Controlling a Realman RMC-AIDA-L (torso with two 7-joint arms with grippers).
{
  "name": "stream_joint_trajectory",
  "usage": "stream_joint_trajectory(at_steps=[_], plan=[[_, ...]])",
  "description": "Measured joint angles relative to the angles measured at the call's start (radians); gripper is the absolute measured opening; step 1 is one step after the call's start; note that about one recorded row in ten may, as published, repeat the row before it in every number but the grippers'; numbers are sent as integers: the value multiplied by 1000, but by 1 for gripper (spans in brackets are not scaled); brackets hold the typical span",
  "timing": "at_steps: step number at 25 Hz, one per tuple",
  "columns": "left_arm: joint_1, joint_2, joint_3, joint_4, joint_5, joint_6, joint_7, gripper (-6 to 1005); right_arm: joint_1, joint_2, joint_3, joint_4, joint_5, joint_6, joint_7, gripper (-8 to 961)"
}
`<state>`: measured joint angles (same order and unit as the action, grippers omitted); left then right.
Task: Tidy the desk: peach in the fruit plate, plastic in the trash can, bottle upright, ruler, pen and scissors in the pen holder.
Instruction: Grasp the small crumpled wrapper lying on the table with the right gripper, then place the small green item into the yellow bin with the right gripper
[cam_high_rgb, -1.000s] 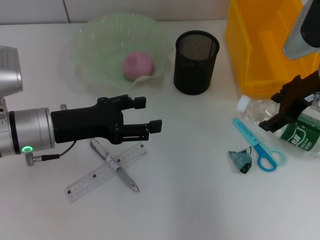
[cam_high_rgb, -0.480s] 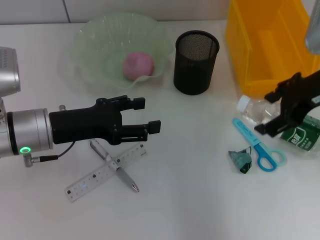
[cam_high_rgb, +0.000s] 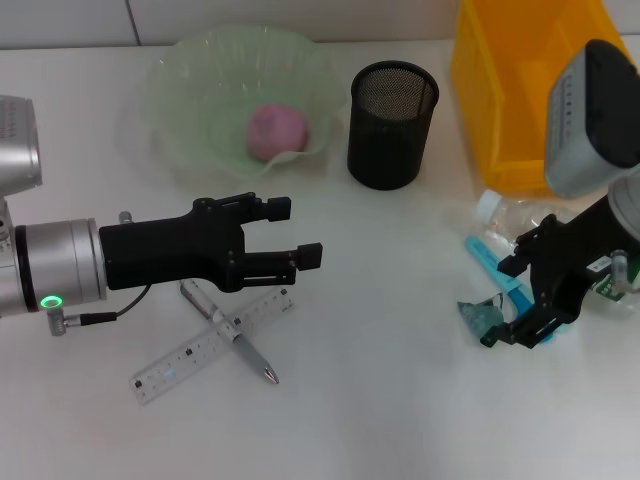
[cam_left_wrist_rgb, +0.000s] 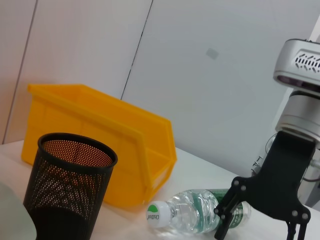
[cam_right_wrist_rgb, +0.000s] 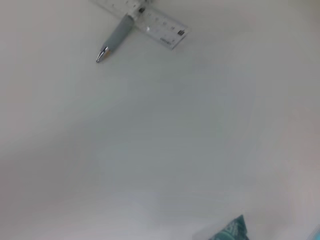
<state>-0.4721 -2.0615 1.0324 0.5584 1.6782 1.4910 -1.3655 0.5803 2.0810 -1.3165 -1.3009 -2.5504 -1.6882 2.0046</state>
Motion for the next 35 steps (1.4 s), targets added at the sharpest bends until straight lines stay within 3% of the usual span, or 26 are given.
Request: stream_joint_trajectory(at_steps=[9, 19, 24, 32, 35], plan=[[5, 0, 0, 0, 1, 0, 2, 848, 14, 2, -88, 76, 1, 76, -23, 845], [5, 0, 0, 0, 2, 0, 0, 848, 60, 2, -102, 178, 1, 126, -38, 830], [4, 0, 0, 0, 2, 0, -1, 847, 67, 2, -104, 193, 1, 130, -45, 671], [4, 0, -1, 0, 2, 0, -4, 847, 62, 3, -102, 187, 1, 130, -47, 325], [4, 0, -2, 0, 1, 0, -4, 847, 52, 4, -89, 162, 1, 111, -48, 320]])
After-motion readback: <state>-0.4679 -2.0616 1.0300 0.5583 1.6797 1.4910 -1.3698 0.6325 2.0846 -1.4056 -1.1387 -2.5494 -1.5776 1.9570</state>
